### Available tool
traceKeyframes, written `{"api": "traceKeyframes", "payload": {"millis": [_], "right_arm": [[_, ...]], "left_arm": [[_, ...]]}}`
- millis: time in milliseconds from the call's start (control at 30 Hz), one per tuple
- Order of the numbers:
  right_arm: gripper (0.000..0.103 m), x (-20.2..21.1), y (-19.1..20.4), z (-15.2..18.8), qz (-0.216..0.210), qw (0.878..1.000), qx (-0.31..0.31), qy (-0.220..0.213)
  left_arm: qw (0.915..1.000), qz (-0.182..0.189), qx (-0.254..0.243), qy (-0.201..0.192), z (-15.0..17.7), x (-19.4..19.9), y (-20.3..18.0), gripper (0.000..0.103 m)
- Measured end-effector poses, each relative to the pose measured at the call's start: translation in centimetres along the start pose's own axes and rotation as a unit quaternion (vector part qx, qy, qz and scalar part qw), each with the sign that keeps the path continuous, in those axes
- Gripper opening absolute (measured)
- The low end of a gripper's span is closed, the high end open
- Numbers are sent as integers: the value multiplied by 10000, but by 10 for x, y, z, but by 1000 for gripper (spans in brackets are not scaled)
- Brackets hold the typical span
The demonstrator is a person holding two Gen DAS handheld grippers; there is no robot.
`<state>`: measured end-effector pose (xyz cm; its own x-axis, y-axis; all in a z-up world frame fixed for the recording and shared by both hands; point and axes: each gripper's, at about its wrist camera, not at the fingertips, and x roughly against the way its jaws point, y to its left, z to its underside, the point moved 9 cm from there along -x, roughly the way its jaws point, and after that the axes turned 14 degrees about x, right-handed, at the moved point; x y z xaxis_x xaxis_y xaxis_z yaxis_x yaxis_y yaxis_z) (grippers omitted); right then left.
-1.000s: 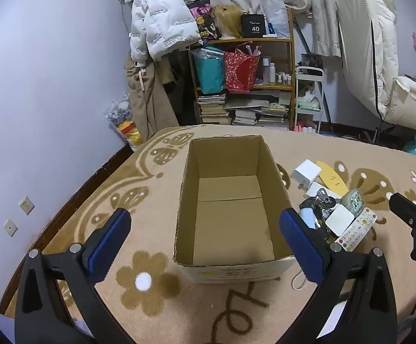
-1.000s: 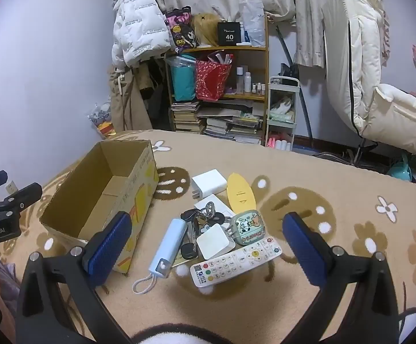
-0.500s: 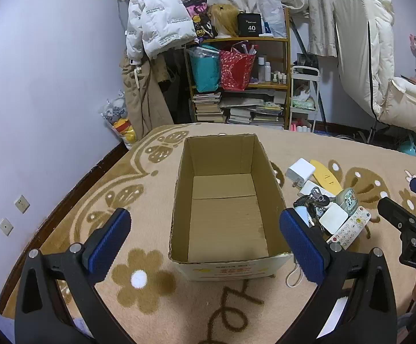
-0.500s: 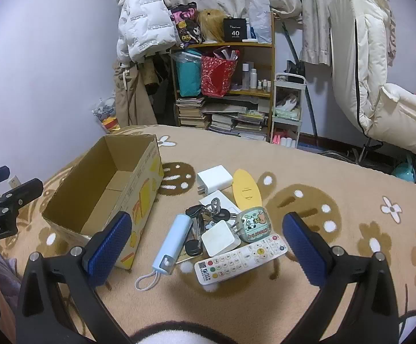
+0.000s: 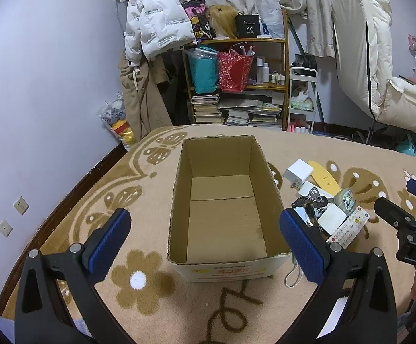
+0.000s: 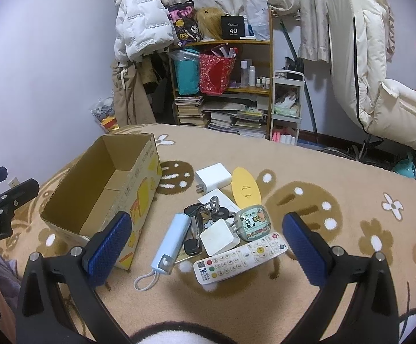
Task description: Organize rigid objects
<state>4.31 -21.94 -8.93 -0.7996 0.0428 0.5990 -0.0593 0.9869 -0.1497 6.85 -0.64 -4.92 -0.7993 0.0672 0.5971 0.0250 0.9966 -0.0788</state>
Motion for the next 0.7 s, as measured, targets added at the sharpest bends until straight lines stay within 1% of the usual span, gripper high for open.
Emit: {"api": "traceKeyframes", "payload": {"millis": [700], "right_arm": [[103, -3, 1, 4, -12, 10000, 32, 52]], "left_arm": [[9999, 11, 97, 72, 3, -3, 3, 102]]}}
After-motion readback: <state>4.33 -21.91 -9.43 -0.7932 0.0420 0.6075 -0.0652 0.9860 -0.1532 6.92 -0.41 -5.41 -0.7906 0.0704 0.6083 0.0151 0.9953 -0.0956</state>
